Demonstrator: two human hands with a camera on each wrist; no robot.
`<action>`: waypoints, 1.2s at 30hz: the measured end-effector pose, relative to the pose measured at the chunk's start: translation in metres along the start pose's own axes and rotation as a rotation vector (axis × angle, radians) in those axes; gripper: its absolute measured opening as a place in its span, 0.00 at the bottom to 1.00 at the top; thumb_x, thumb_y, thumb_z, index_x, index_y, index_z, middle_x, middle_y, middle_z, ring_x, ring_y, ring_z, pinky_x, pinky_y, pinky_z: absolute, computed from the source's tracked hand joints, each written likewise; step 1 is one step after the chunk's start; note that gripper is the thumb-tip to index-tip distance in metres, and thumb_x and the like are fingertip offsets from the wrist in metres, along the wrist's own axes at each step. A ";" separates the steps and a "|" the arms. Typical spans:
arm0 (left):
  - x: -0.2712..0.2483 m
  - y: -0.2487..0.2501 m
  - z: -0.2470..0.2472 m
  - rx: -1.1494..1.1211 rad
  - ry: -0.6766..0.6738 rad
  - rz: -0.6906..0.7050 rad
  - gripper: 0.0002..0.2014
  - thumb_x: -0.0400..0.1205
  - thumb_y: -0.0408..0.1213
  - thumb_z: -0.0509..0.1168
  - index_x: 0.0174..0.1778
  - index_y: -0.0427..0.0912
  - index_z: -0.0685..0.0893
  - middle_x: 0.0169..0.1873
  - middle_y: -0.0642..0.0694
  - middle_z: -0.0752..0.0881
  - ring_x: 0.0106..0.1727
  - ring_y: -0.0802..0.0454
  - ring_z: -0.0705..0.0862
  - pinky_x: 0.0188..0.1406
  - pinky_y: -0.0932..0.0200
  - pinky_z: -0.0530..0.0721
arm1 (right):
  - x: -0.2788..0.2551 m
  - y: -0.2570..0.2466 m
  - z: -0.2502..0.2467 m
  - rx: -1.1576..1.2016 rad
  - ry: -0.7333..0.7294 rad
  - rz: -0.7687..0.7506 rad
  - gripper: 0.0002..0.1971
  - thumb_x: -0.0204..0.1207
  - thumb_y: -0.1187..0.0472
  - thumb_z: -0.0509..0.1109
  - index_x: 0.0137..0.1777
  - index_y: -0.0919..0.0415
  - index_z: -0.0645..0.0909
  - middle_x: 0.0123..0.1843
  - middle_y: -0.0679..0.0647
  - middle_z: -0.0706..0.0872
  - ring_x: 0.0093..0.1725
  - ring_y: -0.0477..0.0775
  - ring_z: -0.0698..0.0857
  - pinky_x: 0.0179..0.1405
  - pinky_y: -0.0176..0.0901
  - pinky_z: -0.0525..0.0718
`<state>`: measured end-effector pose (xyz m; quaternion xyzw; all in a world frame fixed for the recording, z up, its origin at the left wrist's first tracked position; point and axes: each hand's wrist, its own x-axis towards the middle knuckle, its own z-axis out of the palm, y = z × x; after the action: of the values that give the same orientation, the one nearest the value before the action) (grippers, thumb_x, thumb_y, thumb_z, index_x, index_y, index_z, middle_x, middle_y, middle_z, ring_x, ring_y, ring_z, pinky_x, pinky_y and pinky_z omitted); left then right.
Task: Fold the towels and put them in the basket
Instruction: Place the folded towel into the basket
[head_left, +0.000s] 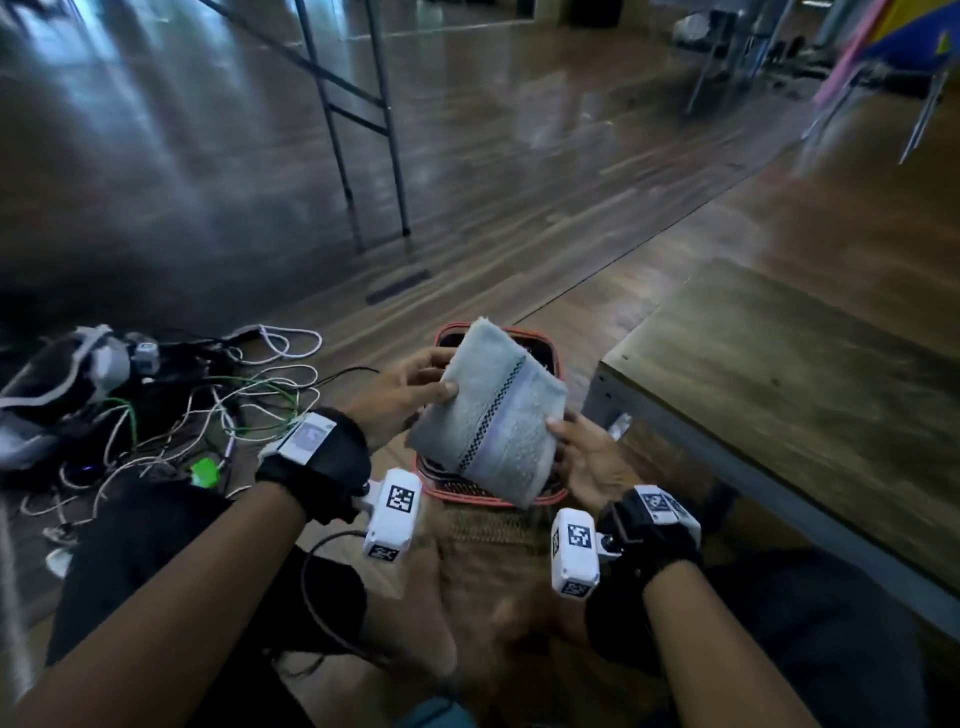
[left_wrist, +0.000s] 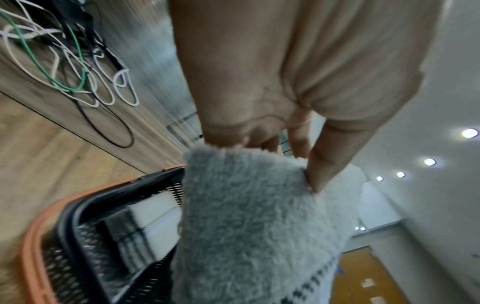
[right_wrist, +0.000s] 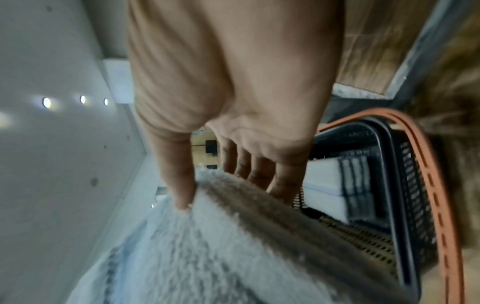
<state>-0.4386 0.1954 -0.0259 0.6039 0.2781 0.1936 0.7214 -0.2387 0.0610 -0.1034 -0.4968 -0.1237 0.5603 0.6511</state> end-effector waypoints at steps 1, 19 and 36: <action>0.010 -0.012 -0.006 0.043 0.068 -0.048 0.15 0.75 0.30 0.69 0.54 0.52 0.83 0.49 0.47 0.84 0.50 0.50 0.81 0.43 0.56 0.78 | 0.012 0.003 -0.003 -0.061 0.047 0.005 0.28 0.68 0.67 0.73 0.70 0.64 0.74 0.56 0.61 0.86 0.50 0.59 0.86 0.41 0.47 0.86; 0.278 -0.216 -0.079 0.359 0.385 -0.532 0.14 0.76 0.29 0.67 0.57 0.38 0.81 0.56 0.35 0.86 0.56 0.39 0.84 0.57 0.50 0.82 | 0.291 0.038 -0.062 -0.631 0.345 0.270 0.12 0.68 0.67 0.75 0.52 0.66 0.83 0.57 0.64 0.88 0.56 0.66 0.87 0.57 0.63 0.84; 0.337 -0.264 -0.079 0.517 0.593 -0.390 0.14 0.78 0.26 0.62 0.60 0.36 0.78 0.54 0.38 0.86 0.47 0.48 0.80 0.44 0.63 0.73 | 0.365 0.063 -0.067 -0.836 0.547 0.066 0.28 0.75 0.64 0.64 0.76 0.62 0.64 0.64 0.58 0.80 0.48 0.51 0.76 0.29 0.27 0.68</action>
<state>-0.2437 0.4117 -0.3497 0.6190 0.6213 0.1430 0.4587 -0.1039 0.3305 -0.3292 -0.8476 -0.1466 0.3323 0.3869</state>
